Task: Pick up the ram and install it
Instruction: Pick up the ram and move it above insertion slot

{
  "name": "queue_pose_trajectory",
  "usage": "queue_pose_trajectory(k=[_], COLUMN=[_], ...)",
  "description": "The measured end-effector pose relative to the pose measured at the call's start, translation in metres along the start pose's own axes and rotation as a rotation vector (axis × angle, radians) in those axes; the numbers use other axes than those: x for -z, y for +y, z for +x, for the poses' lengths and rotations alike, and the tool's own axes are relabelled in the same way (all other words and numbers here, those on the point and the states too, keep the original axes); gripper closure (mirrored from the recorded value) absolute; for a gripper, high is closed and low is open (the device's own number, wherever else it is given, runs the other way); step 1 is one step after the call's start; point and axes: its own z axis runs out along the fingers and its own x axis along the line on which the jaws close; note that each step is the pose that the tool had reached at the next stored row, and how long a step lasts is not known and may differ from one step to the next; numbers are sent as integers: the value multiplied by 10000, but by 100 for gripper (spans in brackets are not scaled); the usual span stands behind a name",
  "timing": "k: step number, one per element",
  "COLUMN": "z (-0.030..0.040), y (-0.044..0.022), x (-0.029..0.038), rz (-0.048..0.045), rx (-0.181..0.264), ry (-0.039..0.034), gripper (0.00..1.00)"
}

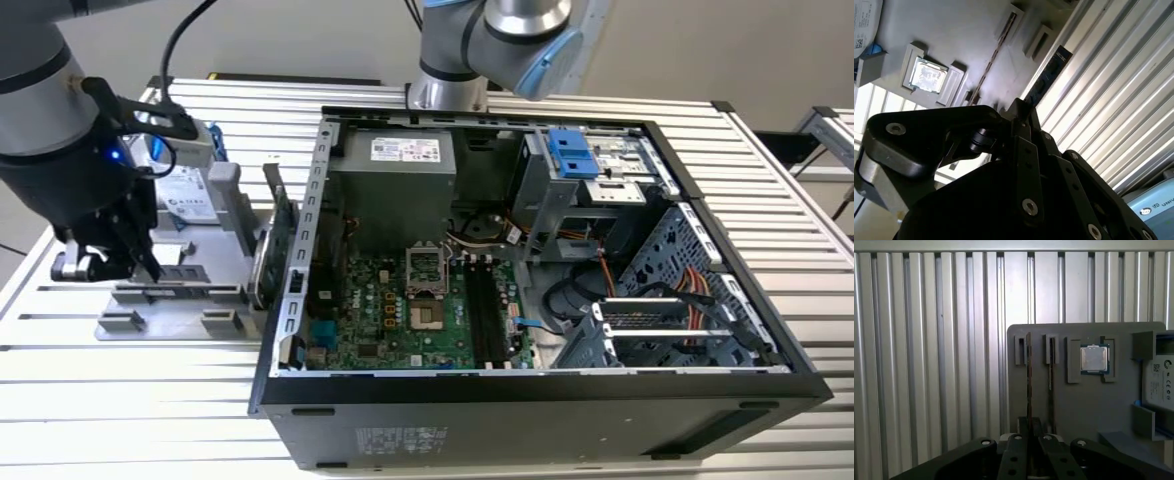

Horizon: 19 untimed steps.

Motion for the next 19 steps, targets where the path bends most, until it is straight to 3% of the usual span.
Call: queue_pose_trajectory(k=[19], z=[-10], y=[3], x=[252], rz=[22], rx=[12], ry=[0], gripper=[100])
